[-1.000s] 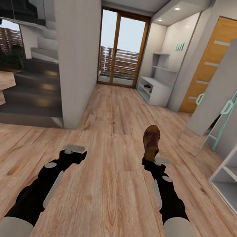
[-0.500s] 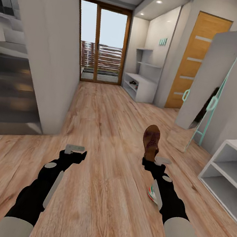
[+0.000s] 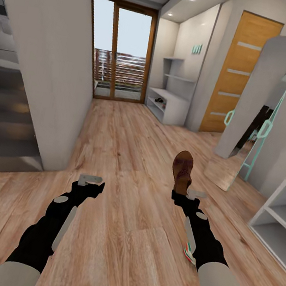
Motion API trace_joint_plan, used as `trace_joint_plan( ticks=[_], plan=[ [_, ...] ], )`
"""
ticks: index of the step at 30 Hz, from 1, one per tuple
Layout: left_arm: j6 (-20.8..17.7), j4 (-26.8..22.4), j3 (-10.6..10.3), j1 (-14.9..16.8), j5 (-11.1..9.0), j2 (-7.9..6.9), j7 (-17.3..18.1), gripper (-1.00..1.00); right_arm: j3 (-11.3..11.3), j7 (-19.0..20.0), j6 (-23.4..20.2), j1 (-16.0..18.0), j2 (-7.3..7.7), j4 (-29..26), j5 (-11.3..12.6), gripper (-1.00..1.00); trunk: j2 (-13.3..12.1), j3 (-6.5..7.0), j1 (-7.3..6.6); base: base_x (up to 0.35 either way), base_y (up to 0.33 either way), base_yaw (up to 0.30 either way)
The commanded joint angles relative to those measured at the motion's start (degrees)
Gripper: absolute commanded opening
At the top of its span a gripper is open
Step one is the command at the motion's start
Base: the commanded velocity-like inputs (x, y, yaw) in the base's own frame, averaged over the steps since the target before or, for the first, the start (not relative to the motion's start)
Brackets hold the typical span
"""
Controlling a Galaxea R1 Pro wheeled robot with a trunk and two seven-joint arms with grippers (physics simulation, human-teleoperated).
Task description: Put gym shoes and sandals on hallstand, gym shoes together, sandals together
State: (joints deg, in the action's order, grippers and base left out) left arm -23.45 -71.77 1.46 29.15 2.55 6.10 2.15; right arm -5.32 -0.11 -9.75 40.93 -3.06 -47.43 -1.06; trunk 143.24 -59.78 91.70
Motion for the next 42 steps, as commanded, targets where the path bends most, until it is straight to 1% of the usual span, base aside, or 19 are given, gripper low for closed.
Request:
trace_joint_plan(
  ticks=[1, 7, 35, 42],
  plan=[
    [-0.28, -0.08, 0.12, 0.02, 0.27, 0.05, 0.23, 1.0, -0.13, -0.06, -0.36, 0.03, -0.04, -0.12, 0.02, -1.0, 0.02, -0.06, 0.02, 0.328, 0.183, -0.106],
    [-0.28, -0.07, 0.12, 0.01, 0.25, 0.05, 0.23, 1.0, -0.13, -0.06, -0.36, 0.03, -0.04, -0.12, 0.01, -1.0, 0.02, -0.06, 0.02, 0.313, 0.206, -0.209],
    [-0.28, -0.05, 0.12, 0.02, 0.21, 0.05, 0.25, 1.0, -0.13, -0.06, -0.36, 0.03, -0.03, -0.12, 0.06, -1.0, 0.02, -0.06, 0.02, 0.274, 0.248, -0.28],
    [-0.28, -0.07, 0.12, 0.01, 0.22, 0.05, 0.23, 1.0, -0.13, -0.06, -0.36, 0.03, -0.02, -0.11, 0.09, -1.0, 0.02, -0.06, 0.02, 0.198, 0.127, -0.282]
  ],
)
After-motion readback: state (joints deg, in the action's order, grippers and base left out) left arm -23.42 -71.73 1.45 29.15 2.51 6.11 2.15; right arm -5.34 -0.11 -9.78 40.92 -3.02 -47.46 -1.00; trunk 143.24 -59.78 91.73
